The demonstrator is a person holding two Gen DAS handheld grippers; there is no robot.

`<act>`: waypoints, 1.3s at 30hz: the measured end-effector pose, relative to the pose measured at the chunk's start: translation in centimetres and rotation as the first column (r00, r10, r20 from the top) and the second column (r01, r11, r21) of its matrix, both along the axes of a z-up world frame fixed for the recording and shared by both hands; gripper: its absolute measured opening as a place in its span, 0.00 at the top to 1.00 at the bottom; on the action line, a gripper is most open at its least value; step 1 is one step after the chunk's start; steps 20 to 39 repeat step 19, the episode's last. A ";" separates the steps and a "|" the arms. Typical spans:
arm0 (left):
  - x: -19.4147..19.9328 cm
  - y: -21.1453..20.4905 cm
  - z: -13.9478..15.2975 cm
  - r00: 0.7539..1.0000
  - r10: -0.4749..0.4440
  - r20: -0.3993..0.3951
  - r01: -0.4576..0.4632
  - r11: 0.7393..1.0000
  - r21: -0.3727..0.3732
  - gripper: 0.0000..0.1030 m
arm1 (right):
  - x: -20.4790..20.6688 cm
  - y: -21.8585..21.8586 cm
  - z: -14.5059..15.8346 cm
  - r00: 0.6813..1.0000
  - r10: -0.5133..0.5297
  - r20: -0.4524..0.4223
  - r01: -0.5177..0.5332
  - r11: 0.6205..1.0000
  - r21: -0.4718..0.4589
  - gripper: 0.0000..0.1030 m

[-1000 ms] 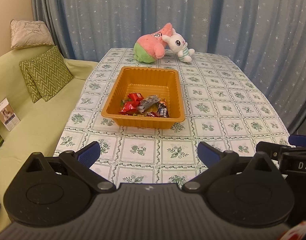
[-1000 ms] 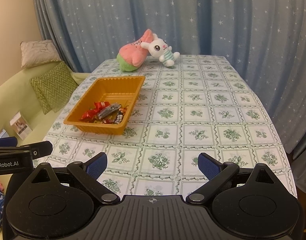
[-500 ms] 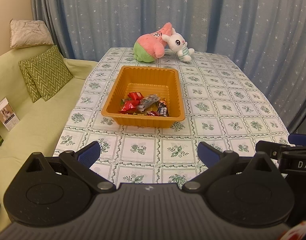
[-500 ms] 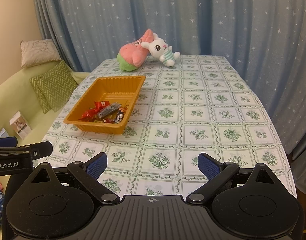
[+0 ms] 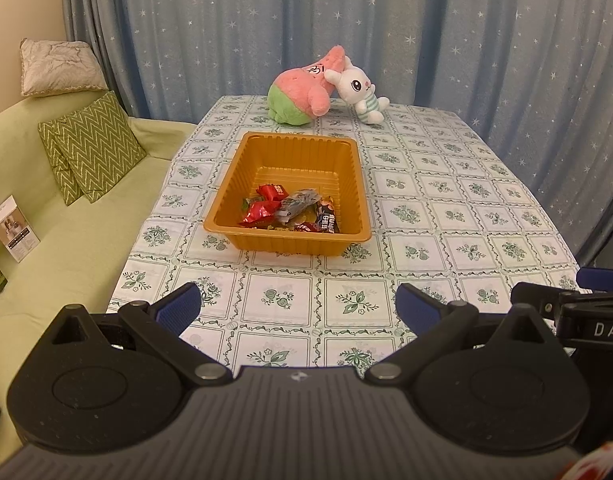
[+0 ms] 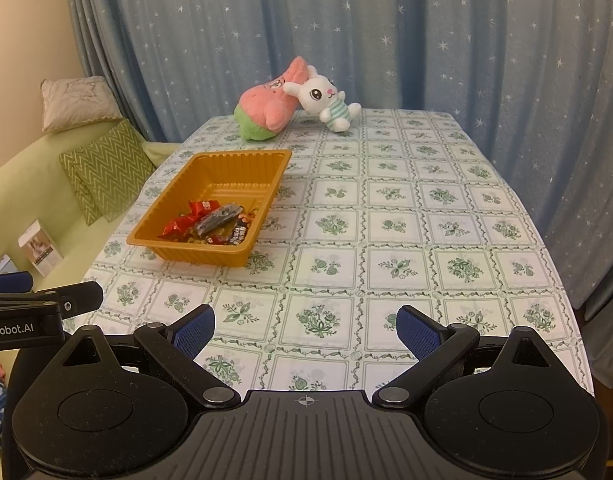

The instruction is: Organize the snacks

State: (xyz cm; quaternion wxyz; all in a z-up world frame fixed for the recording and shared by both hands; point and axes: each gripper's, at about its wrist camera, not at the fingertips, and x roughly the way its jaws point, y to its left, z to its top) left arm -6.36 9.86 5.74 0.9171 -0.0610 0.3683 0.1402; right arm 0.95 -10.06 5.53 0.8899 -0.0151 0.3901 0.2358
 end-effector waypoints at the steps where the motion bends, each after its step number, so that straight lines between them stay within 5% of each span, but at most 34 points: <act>1: 0.0 0.0 0.0 1.000 0.000 0.000 0.000 1.000 -0.001 0.00 | 0.0 0.0 0.0 1.000 0.001 0.000 -0.001 1.000 0.000 0.06; 39: -0.1 0.1 -0.2 1.000 -0.009 0.001 0.009 1.000 -0.009 0.00 | 0.1 -0.2 -0.1 1.000 -0.001 0.002 0.001 1.000 0.001 0.06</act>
